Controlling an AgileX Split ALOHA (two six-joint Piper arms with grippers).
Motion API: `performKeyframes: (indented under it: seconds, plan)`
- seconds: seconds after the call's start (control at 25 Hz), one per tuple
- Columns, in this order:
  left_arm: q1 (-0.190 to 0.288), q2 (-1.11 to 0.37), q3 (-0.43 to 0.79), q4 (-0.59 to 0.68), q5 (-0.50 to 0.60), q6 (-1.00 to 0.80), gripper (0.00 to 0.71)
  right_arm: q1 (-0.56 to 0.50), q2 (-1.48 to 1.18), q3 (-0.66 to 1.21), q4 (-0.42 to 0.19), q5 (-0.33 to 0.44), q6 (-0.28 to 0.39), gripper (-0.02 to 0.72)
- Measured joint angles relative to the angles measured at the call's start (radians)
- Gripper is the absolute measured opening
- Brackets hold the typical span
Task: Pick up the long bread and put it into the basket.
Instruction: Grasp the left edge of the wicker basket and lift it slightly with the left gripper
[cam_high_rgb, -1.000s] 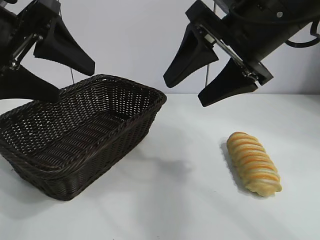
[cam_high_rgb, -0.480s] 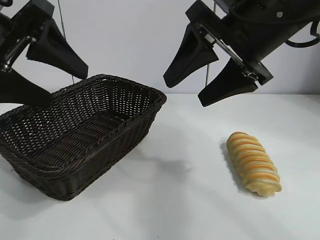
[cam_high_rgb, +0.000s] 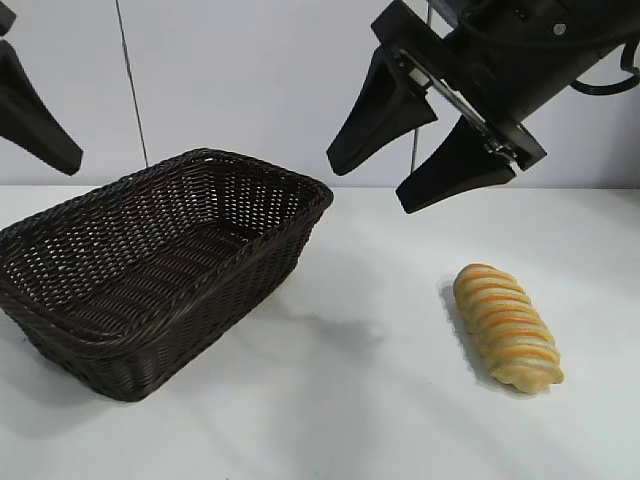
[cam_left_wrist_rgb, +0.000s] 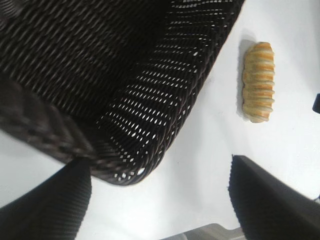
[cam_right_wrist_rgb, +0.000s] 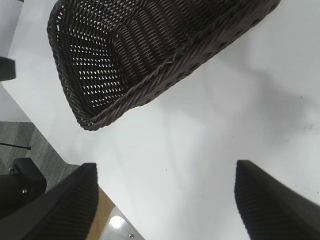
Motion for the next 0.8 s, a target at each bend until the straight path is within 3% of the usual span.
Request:
performKeyframes:
  seconds: [0.24, 0.52, 0.8]
  plan:
    - [0.000, 0.000, 0.000, 0.030, -0.023, -0.111, 0.552, 0.000, 0.000, 0.000, 0.001, 0.000, 0.000, 0.548]
    - [0.000, 0.000, 0.000, 0.229, -0.040, -0.330, 0.552, 0.000, 0.000, 0.000, 0.002, 0.000, 0.000, 0.548]
    - [0.000, 0.000, 0.000, 0.255, -0.055, -0.392, 0.552, 0.000, 0.000, 0.000, 0.002, 0.000, 0.000, 0.548]
